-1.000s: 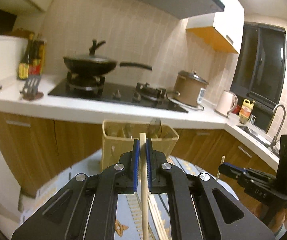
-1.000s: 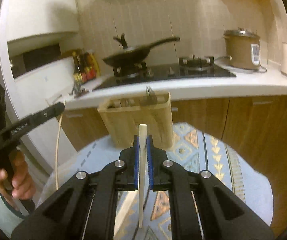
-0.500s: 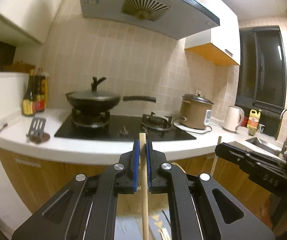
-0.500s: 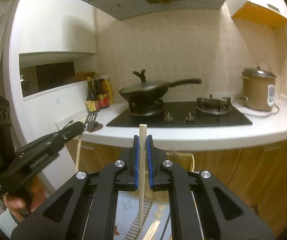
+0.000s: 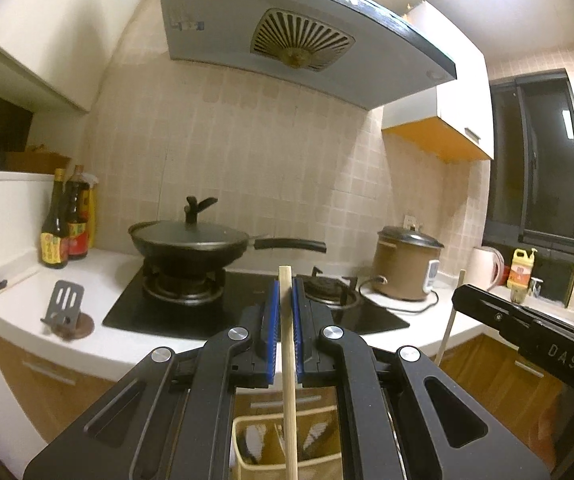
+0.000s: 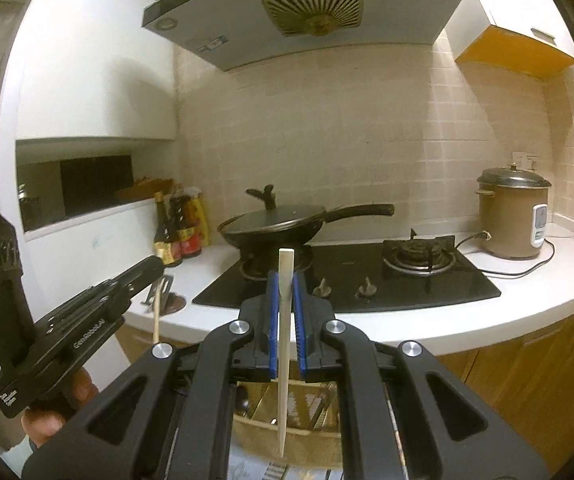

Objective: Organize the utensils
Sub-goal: 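Lift both chopsticks upright over the beige caddy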

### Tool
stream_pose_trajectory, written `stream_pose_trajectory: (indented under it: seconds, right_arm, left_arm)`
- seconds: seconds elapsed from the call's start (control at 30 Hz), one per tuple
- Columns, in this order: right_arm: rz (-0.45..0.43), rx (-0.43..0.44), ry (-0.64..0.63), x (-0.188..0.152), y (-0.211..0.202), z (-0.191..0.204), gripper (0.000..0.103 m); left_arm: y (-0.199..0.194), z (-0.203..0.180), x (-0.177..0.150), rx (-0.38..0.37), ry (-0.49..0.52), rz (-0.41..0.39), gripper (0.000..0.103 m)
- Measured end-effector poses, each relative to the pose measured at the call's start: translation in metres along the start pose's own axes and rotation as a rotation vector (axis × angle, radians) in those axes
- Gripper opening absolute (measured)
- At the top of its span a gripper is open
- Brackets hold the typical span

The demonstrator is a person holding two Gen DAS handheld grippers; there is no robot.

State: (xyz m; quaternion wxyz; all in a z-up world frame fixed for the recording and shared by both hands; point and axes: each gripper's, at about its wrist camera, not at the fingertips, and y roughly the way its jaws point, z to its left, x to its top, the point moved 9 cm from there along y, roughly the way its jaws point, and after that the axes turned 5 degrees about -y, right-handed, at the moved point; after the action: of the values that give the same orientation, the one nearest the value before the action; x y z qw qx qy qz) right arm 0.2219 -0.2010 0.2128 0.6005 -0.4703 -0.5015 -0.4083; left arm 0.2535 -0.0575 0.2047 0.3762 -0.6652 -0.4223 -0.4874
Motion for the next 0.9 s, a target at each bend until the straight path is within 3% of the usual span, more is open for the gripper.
stream_pose_trajectory:
  seconds: [0.37, 0.53, 0.9]
  right_arm:
    - [-0.043, -0.100, -0.025, 0.013, 0.026, -0.039, 0.006]
    - [-0.015, -0.130, -0.036, -0.008, 0.044, -0.051, 0.006]
    - [0.025, -0.140, -0.055, -0.044, 0.071, -0.058, 0.006]
  left_arm:
    - [0.043, 0.011, 0.007, 0.031, -0.002, -0.045, 0.004]
    - [0.066, 0.019, -0.010, 0.028, -0.037, -0.023, 0.004]
    - [0.085, 0.047, -0.024, 0.040, -0.103, -0.058, 0.004]
